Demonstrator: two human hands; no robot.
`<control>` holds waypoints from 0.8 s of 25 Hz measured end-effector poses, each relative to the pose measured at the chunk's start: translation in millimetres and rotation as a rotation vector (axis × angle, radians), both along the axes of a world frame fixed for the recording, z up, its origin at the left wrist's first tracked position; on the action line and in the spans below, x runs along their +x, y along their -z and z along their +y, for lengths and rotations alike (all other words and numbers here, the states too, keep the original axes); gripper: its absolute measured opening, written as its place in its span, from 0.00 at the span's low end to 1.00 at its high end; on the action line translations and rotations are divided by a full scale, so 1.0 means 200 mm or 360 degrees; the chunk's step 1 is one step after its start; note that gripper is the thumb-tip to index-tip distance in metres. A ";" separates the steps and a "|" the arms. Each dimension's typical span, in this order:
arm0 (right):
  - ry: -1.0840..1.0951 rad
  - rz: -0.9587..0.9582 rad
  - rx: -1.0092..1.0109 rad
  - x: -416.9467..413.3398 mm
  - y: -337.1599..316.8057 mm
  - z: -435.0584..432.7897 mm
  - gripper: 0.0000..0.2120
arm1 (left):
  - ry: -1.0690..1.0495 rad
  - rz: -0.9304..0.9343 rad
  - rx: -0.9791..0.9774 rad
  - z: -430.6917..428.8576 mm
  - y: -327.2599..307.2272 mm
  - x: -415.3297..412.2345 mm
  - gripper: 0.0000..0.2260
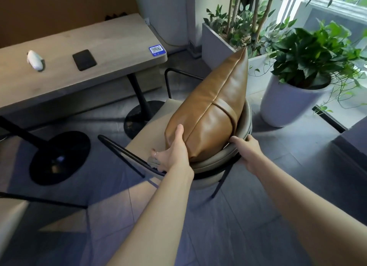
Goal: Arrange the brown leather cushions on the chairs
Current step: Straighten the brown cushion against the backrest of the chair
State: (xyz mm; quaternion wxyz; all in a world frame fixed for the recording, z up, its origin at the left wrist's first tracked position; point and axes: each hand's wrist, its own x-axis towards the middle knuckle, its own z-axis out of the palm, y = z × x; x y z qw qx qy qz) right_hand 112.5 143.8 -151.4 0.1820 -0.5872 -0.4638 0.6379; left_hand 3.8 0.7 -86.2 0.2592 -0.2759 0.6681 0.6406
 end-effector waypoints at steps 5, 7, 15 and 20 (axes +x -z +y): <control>-0.0109 -0.0110 0.0039 -0.05 0.04 -0.18 0.33 | -0.0021 0.0037 0.0029 -0.15 0.01 -0.14 0.58; -0.0138 -0.0121 0.0030 -0.08 0.05 -0.23 0.37 | 0.0002 0.0038 0.0020 -0.21 0.01 -0.19 0.60; -0.0197 -0.0028 -0.0056 -0.25 0.05 -0.47 0.56 | 0.0061 0.0120 0.0127 -0.39 -0.03 -0.48 0.55; -0.0348 0.0021 -0.0135 -0.43 0.11 -0.59 0.63 | 0.0036 0.0190 0.0100 -0.47 -0.04 -0.73 0.48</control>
